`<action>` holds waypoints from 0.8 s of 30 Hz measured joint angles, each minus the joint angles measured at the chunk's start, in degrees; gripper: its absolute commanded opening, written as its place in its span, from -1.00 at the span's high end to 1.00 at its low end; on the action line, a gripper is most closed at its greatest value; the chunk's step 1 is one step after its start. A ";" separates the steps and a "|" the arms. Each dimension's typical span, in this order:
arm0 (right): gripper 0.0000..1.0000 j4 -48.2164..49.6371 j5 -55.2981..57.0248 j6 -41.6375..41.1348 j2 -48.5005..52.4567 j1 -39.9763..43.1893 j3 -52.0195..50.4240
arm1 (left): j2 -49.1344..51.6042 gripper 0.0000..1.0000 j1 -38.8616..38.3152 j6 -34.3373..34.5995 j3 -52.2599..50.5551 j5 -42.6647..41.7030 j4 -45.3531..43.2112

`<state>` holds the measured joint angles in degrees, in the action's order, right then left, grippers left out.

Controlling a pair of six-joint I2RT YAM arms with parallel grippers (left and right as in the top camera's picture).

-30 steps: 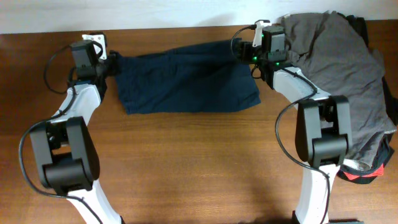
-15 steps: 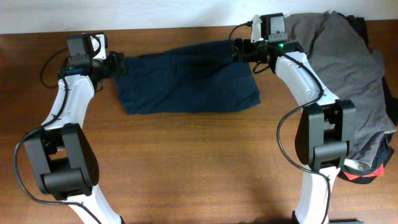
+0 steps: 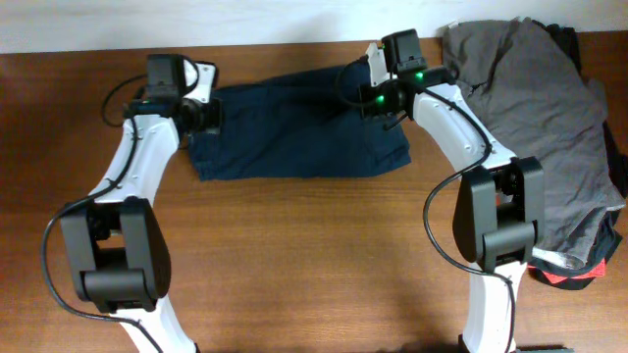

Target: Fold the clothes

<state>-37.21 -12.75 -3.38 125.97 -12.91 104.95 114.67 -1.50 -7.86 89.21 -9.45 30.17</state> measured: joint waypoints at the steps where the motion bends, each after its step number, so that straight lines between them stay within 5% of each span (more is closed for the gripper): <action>1: 0.70 -0.02 0.00 0.11 0.00 -0.31 0.00 | 0.07 0.88 -0.66 -0.09 0.00 0.52 -0.17; 7: 0.89 1.16 -0.02 0.35 1.31 -2.38 0.00 | 3.52 0.98 -3.67 -0.31 0.07 2.23 -5.01; 16: 0.91 8.85 0.48 0.39 7.17 -4.52 0.00 | 13.38 0.99 -4.09 -0.26 0.13 2.86 -16.06; 24: 0.89 17.16 3.89 0.33 8.61 -4.55 0.00 | 14.75 0.98 -4.28 0.37 0.28 2.84 -17.53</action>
<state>-20.05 -8.86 -3.05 134.58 -17.45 104.95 129.43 -5.78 -7.49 89.49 -6.61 12.64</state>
